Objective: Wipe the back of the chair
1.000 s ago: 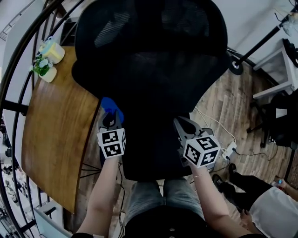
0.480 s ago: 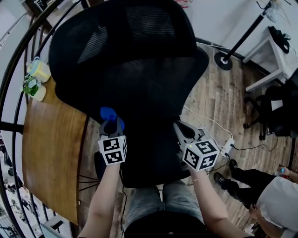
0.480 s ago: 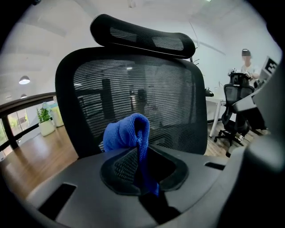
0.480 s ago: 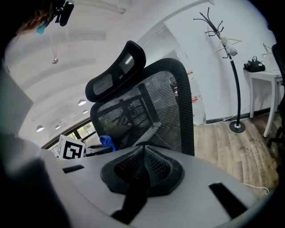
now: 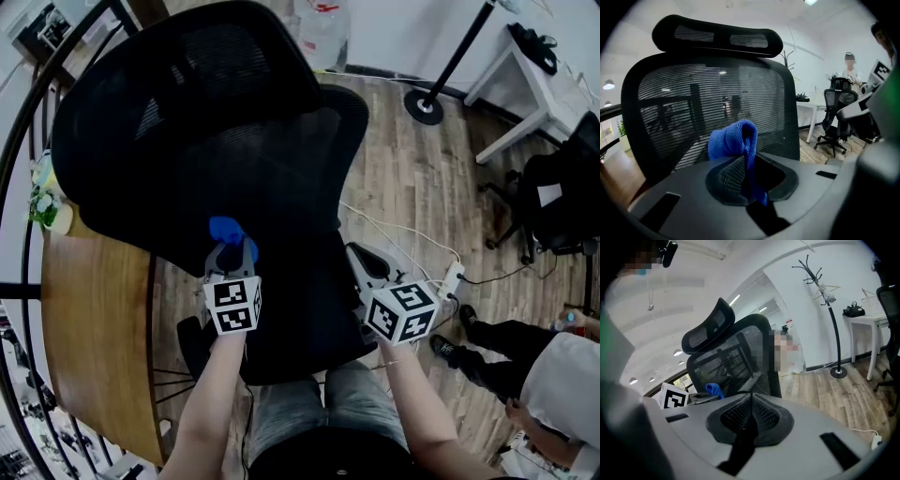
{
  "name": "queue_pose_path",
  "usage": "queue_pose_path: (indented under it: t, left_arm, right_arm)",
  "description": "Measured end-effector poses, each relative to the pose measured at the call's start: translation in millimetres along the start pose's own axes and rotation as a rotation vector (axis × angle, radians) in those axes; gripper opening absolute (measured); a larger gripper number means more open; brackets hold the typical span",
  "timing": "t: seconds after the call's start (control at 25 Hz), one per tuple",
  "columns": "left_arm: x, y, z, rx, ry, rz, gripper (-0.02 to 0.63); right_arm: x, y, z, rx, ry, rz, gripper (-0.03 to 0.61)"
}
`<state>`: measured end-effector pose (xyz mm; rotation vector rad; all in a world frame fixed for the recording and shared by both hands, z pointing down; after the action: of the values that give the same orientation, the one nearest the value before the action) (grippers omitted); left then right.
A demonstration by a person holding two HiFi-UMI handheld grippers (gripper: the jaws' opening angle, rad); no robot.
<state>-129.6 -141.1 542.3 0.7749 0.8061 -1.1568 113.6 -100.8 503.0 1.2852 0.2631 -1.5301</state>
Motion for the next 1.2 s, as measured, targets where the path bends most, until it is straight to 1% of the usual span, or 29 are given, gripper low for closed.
queue_pose_path:
  t: [0.32,0.56,0.72,1.2]
  left_arm:
    - [16.2,45.7,22.5,-0.092,0.013,0.050,0.060]
    - [29.2,92.4,39.0,-0.169,0.017,0.075,0.060]
    - [36.5,113.1,45.3,-0.210,0.011,0.097,0.060]
    - [48.7,174.7,69.1,-0.316,0.008,0.120,0.060]
  right_arm:
    - [-1.3,26.8,-17.4,-0.048,0.027,0.035,0.032]
    - [0.8,53.0,-33.0,-0.083,0.042,0.061,0.032]
    - [-3.5,63.6,-34.8,-0.096,0.043,0.085,0.032]
    - [3.8,94.4,-38.1,-0.115,0.063,0.106,0.032]
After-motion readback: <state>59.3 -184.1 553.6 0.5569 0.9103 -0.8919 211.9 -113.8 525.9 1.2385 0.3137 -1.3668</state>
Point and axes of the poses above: the fingertips, and each gripper's own axes: z forward along the fingers, y to its right, x out of its top, the point moved 4 cm from there along -z, backward along the fingers, and after that the axes turned 3 degrees about x, right-handed, at the moved point
